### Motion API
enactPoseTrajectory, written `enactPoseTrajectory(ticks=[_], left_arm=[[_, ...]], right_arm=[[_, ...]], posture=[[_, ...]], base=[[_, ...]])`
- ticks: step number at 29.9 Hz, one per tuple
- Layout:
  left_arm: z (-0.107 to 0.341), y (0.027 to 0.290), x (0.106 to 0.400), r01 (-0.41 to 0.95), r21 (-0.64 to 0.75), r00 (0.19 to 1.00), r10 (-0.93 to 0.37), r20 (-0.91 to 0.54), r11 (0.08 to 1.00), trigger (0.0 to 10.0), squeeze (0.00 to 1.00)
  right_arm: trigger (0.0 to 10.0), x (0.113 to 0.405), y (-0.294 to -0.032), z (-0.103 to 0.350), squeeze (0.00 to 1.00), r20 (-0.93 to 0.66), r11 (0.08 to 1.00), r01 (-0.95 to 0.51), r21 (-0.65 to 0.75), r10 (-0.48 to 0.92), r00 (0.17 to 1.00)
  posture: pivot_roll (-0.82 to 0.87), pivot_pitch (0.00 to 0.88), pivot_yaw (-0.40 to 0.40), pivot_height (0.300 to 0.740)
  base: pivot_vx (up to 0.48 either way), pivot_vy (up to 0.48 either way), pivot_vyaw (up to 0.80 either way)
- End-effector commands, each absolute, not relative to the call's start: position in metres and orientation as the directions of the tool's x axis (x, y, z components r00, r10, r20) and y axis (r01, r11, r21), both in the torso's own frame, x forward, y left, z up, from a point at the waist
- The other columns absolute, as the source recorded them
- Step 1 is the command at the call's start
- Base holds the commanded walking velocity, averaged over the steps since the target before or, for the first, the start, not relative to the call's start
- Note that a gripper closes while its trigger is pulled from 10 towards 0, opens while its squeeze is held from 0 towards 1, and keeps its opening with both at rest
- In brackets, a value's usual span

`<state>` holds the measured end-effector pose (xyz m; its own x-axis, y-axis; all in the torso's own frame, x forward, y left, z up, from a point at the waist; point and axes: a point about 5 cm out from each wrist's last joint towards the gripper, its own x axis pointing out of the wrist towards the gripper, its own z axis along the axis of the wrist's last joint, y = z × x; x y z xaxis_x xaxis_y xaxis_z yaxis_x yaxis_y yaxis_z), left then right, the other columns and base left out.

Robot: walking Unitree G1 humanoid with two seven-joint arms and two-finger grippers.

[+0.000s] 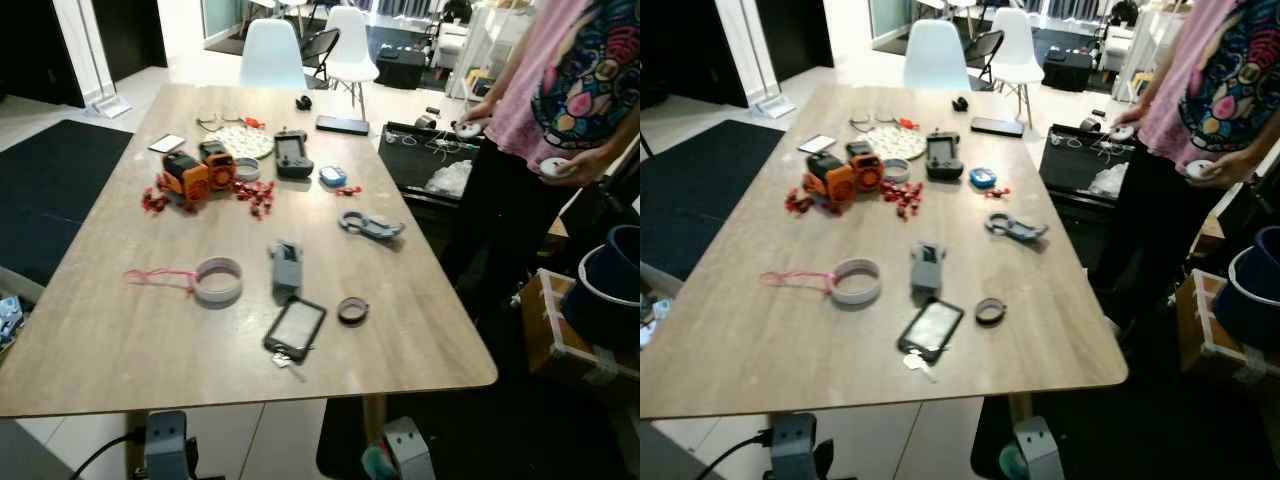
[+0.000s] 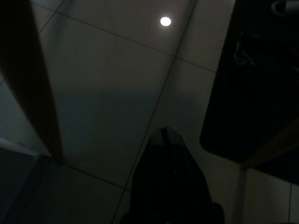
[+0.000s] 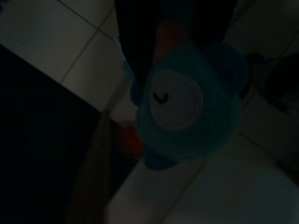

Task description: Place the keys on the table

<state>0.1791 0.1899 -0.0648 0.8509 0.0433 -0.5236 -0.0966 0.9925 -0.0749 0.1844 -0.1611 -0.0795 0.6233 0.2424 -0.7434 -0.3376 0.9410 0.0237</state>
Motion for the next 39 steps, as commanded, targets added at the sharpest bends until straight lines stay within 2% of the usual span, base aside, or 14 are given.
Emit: enactPoseTrajectory(ticks=[1,13,20,21,26,28,29,33,34,35,38,39], left_arm=[[-0.066,0.192,0.177,-0.101,-0.069,0.842,0.048,-0.537,0.993,10.0,0.0],[-0.067,0.192,0.179,-0.106,-0.068,0.834,0.051,-0.549,0.992,10.0,0.0],[-0.067,0.192,0.178,-0.11,-0.059,0.831,0.059,-0.553,0.992,10.0,0.0],[-0.068,0.192,0.178,-0.112,-0.059,0.83,0.061,-0.554,0.992,10.0,0.0],[-0.068,0.191,0.177,-0.115,-0.059,0.83,0.063,-0.555,0.992,10.0,0.0],[-0.069,0.192,0.174,-0.122,-0.061,0.83,0.068,-0.554,0.991,10.0,0.0],[-0.069,0.192,0.174,-0.122,-0.061,0.83,0.068,-0.554,0.991,10.0,0.0],[-0.071,0.193,0.168,-0.126,-0.057,0.823,0.072,-0.564,0.99,10.0,0.0],[-0.071,0.193,0.168,-0.126,-0.057,0.823,0.072,-0.564,0.99,10.0,0.0],[-0.072,0.194,0.167,-0.127,-0.056,0.821,0.073,-0.566,0.99,10.0,0.0],[-0.072,0.195,0.166,-0.129,-0.054,0.82,0.076,-0.568,0.99,10.0,0.0],[-0.072,0.195,0.166,-0.129,-0.054,0.82,0.076,-0.568,0.99,10.0,0.0]], right_arm=[[10.0,0.181,-0.163,-0.081,0.0,-0.75,0.946,-0.325,0.022,0.23,0.62],[10.0,0.181,-0.167,-0.081,0.0,-0.751,0.951,-0.309,0.019,0.218,0.623],[10.0,0.173,-0.189,-0.083,0.0,-0.779,0.97,-0.24,-0.048,0.114,0.616],[10.0,0.171,-0.203,-0.083,0.0,-0.778,0.981,-0.176,-0.087,0.043,0.626],[10.0,0.168,-0.227,-0.08,0.0,-0.766,0.983,-0.079,-0.167,-0.079,0.638],[10.0,0.168,-0.259,-0.07,0.0,-0.723,0.965,0.025,-0.26,-0.211,0.658],[10.0,0.168,-0.259,-0.07,0.0,-0.723,0.965,0.025,-0.26,-0.211,0.658],[10.0,0.184,-0.323,-0.031,0.0,-0.543,0.881,0.279,-0.382,-0.458,0.704],[10.0,0.184,-0.323,-0.031,0.0,-0.543,0.881,0.279,-0.382,-0.458,0.704],[10.0,0.19,-0.334,-0.021,0.0,-0.496,0.859,0.33,-0.391,-0.498,0.711],[10.0,0.227,-0.369,0.038,0.0,-0.242,0.781,0.503,-0.37,-0.604,0.76],[10.0,0.227,-0.369,0.038,0.0,-0.242,0.781,0.503,-0.37,-0.604,0.76]], posture=[[0.08,0.045,-0.054,0.74],[0.08,0.044,-0.054,0.74],[0.08,0.038,-0.061,0.74],[0.08,0.037,-0.064,0.74],[0.07,0.035,-0.064,0.74],[0.07,0.034,-0.061,0.74],[0.07,0.034,-0.061,0.74],[0.06,0.03,-0.057,0.74],[0.06,0.03,-0.057,0.74],[0.06,0.03,-0.057,0.74],[0.06,0.027,-0.055,0.74],[0.06,0.027,-0.055,0.74]], base=[[0.0,0.0,0.0],[0.0,0.0,0.0],[0.0,0.0,0.0],[0.0,0.0,0.0],[0.0,0.0,0.0],[0.0,0.0,0.0],[0.0,0.0,0.0],[0.0,0.0,0.0],[0.0,0.0,0.0],[0.0,0.0,0.0],[0.0,0.0,0.0],[0.0,0.0,0.0]])
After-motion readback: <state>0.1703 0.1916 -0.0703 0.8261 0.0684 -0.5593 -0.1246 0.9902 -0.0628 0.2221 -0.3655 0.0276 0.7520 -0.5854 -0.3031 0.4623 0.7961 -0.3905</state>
